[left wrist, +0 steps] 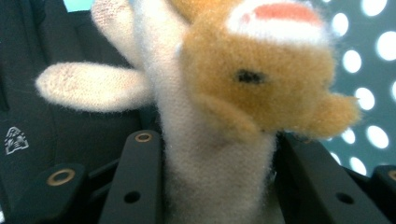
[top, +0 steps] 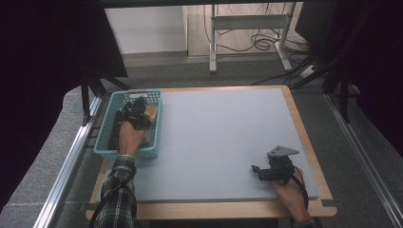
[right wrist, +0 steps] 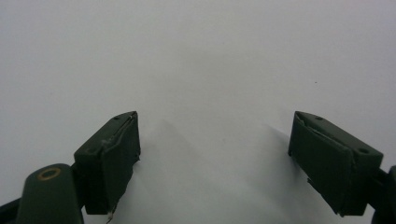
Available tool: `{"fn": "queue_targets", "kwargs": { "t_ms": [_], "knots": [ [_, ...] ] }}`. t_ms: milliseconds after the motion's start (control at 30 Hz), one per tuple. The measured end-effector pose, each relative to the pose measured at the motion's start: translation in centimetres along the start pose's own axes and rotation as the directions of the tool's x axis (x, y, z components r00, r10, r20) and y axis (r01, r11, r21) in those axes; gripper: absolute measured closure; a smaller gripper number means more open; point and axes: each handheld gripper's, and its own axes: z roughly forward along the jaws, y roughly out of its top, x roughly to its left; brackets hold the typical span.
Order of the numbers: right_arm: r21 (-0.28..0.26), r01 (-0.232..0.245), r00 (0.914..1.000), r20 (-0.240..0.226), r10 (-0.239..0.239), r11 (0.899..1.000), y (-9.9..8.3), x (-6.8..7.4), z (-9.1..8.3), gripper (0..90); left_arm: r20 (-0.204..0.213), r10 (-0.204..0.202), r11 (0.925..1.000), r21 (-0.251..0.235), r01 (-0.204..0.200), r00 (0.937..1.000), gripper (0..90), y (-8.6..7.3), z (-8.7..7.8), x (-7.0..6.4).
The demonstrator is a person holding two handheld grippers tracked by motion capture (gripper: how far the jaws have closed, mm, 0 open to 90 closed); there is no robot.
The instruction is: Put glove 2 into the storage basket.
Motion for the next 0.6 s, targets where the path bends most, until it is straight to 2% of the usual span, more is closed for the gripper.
{"fn": "queue_targets", "kwargs": {
  "t_ms": [167, 333, 400, 467, 600],
  "knots": [
    [0.000, 0.000, 1.0000, 0.000, 0.000, 1.000, 0.0, 0.0, 0.0, 16.1, 0.012, 0.015, 0.9999, 0.007, -0.015, 0.9998, 56.7, 0.1, 0.4, -0.4],
    [0.000, 0.000, 1.0000, 0.000, 0.000, 1.000, 0.0, 0.0, 0.0, 16.2, -0.006, 0.044, 0.9990, 0.011, -0.044, 0.9990, 48.6, 0.2, 0.9, -0.9],
    [0.000, 0.000, 1.0000, 0.000, 0.000, 1.000, 0.0, 0.0, 0.0, 16.1, -0.007, 0.037, 0.9993, 0.010, -0.037, 0.9993, 45.2, 0.1, 1.1, -0.7],
    [0.000, 0.000, 1.0000, 0.000, 0.000, 1.000, 0.0, 0.0, 0.0, 16.2, -0.004, 0.031, 0.9995, 0.012, -0.031, 0.9995, 37.5, 0.0, 1.1, -0.3],
    [0.000, 0.000, 1.0000, 0.000, 0.000, 1.000, 0.0, 0.0, 0.0, 16.1, 0.045, 0.027, 0.9995, 0.013, -0.027, 0.9986, 24.2, -0.4, 0.9, 0.5]
  ]
}}
